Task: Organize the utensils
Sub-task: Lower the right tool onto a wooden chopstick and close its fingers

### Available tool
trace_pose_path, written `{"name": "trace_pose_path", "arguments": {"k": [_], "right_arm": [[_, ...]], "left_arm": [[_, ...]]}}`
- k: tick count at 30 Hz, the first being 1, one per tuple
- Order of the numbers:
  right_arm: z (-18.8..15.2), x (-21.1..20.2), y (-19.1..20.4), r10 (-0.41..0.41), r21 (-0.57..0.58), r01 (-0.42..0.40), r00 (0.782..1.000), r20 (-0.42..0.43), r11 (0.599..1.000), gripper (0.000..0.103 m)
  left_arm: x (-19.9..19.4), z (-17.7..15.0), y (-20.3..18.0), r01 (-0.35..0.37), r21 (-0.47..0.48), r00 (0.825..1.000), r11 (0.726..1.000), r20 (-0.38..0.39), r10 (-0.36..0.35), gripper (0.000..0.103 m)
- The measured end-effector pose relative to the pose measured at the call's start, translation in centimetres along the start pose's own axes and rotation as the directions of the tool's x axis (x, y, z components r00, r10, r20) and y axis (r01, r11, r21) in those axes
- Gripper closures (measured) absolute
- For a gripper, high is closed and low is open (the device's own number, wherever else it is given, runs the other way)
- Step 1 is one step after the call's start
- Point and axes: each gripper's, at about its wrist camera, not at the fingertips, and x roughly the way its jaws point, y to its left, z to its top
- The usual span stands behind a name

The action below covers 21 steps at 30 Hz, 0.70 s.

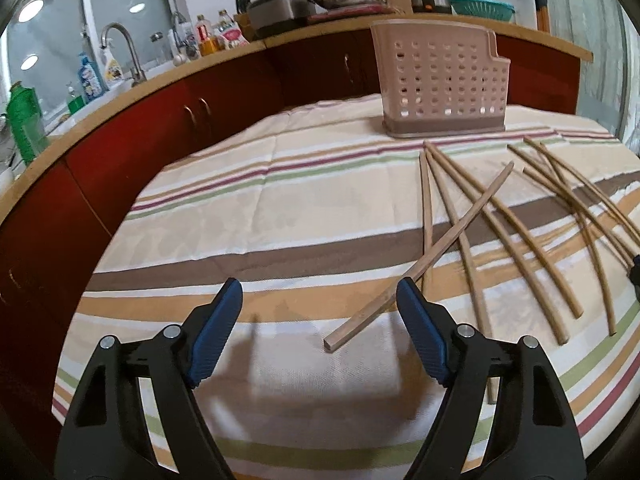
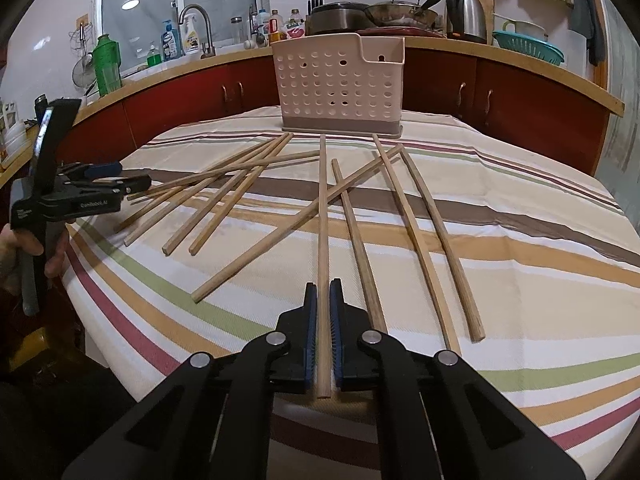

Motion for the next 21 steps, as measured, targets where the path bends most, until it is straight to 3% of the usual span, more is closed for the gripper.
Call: {"name": "trace_pose_path", "arguments": {"k": [4, 6, 8, 13, 15, 21], "right_arm": [[0.1, 0.2, 0.1, -0.003, -0.004, 0.003, 1.0, -0.001, 1.0, 0.095], [0.2, 0.3, 0.1, -0.003, -0.004, 0.003, 1.0, -0.001, 1.0, 0.095], [0.2, 0.4, 0.0, -0.002, -0.002, 0.002, 1.0, 0.0, 1.0, 0.095], [0.2, 0.5, 0.1, -0.001, 0.002, 0.001, 1.0, 0.003, 1.0, 0.095], [0.2, 0.5, 0.1, -0.001, 0.002, 0.001, 1.0, 0.003, 1.0, 0.095], [0.1, 0.4, 0.0, 0.004, 0.011, -0.004, 1.0, 0.007, 1.0, 0.095]], "left_arm": [[1.1, -0.1, -0.2, 0.066, 0.014, 0.997, 0.998, -0.045, -0.065, 0.045], [1.2, -0.2, -0.3, 0.091, 0.017, 0.995, 0.996, -0.046, -0.09, 0.049], [1.1, -0.3, -0.6, 0.115, 0.025, 0.993, 0.993, -0.044, -0.114, 0.063], [0.6, -0.6, -1.2, 0.22, 0.019, 0.974, 0.975, -0.058, -0.219, 0.081], [0.3, -0.8, -1.4, 0.276, 0.009, 0.96, 0.961, -0.062, -0.275, 0.082], [0.3, -1.1, -1.0, 0.245, -0.002, 0.968, 0.97, -0.054, -0.245, 0.067]]}}
